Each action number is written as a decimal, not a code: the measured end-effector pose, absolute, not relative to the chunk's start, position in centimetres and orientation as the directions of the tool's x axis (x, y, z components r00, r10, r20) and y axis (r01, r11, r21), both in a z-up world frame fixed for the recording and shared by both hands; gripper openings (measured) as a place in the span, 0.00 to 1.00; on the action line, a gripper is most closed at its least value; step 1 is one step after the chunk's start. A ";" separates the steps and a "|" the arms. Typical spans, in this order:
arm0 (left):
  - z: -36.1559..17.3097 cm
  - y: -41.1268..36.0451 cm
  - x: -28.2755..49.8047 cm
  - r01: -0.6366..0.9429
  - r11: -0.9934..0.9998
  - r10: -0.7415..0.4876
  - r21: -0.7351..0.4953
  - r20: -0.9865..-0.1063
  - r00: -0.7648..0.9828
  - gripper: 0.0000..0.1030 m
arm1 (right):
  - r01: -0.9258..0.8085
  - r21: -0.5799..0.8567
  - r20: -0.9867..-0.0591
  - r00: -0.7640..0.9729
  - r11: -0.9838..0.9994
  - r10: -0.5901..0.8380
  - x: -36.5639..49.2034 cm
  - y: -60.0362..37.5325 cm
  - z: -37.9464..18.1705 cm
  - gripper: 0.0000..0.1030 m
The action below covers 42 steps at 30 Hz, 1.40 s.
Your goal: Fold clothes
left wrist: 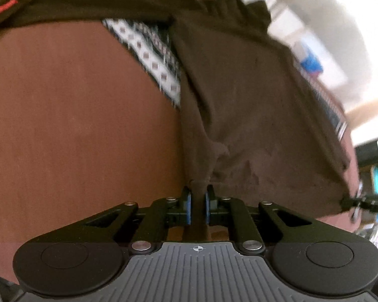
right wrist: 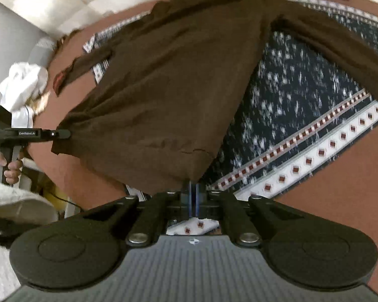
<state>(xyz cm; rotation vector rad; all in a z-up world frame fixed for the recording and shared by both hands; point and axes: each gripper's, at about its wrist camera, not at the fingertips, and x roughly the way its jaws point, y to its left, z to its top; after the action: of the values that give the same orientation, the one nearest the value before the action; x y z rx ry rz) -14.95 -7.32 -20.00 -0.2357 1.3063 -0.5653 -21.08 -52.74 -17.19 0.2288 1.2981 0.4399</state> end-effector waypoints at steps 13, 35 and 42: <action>-22.3 -7.3 -15.7 0.342 0.830 -0.496 -0.440 -0.864 0.091 0.47 | -0.118 0.267 -0.955 0.097 0.956 0.279 -23.1 -51.7 -23.6 0.10; -9.8 3.8 -7.2 -0.101 0.984 -0.047 -0.149 -0.756 0.652 0.78 | -0.574 0.270 -0.739 0.391 0.773 0.548 -6.7 -42.3 -10.0 0.56; -13.6 9.2 -0.5 -0.062 0.997 0.011 -0.035 -0.784 0.621 0.79 | -0.665 0.155 -0.756 0.396 0.730 0.521 1.7 -35.1 -10.2 0.56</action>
<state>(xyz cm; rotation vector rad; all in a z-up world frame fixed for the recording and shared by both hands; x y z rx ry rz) -0.51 9.24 -13.57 -0.0604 0.9002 0.0417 1.66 -35.05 -10.17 -0.1834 0.8866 0.7567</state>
